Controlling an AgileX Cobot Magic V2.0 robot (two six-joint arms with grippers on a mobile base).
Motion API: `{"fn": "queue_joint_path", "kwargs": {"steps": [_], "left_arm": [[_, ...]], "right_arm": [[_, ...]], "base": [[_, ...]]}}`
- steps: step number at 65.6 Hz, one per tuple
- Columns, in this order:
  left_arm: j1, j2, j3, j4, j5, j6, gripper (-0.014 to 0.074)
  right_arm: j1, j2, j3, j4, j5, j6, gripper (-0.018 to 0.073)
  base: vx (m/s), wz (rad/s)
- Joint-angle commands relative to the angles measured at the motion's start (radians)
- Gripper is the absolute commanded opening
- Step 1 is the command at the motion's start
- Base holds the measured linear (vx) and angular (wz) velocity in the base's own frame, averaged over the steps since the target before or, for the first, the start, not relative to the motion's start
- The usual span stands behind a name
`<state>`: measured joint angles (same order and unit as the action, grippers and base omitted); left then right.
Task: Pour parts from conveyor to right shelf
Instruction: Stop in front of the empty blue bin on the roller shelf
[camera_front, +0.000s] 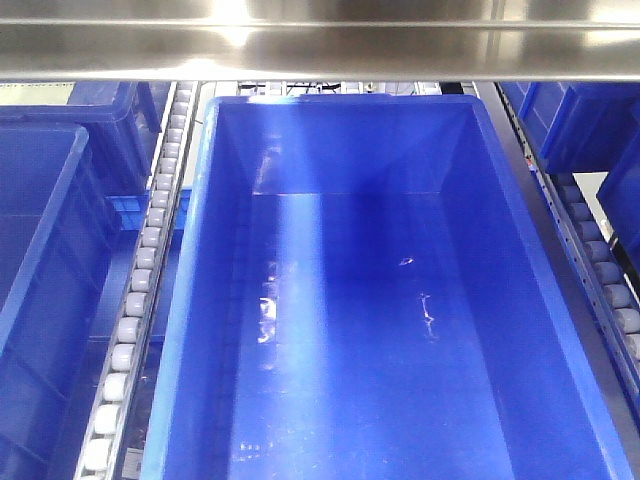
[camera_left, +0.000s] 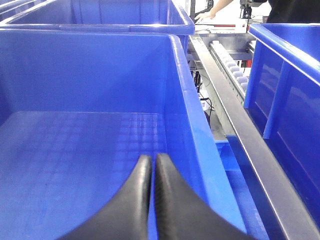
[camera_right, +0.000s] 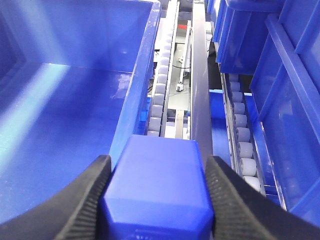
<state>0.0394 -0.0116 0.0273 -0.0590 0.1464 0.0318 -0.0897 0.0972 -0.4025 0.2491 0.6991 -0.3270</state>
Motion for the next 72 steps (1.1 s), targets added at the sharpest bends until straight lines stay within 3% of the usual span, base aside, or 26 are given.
{"fn": "queue_joint_path", "kwargs": {"steps": [1,47,72], "left_arm": [[-0.006,-0.002,-0.02,-0.008,-0.076,-0.008,-0.0006],[-0.006,-0.002,-0.02,-0.008,-0.076,-0.008,-0.0006],[-0.006,-0.002,-0.02,-0.008,-0.076,-0.008,-0.0006]], "right_arm": [[-0.004,0.011,-0.025,0.005,-0.076,-0.008,-0.0005],[-0.004,0.019,-0.025,0.012,-0.129,0.004,-0.0005],[-0.004,0.373,-0.153,0.041,-0.198,0.045,-0.0005]], "base": [[0.0,0.0],[0.0,0.0],[0.0,0.0]]}}
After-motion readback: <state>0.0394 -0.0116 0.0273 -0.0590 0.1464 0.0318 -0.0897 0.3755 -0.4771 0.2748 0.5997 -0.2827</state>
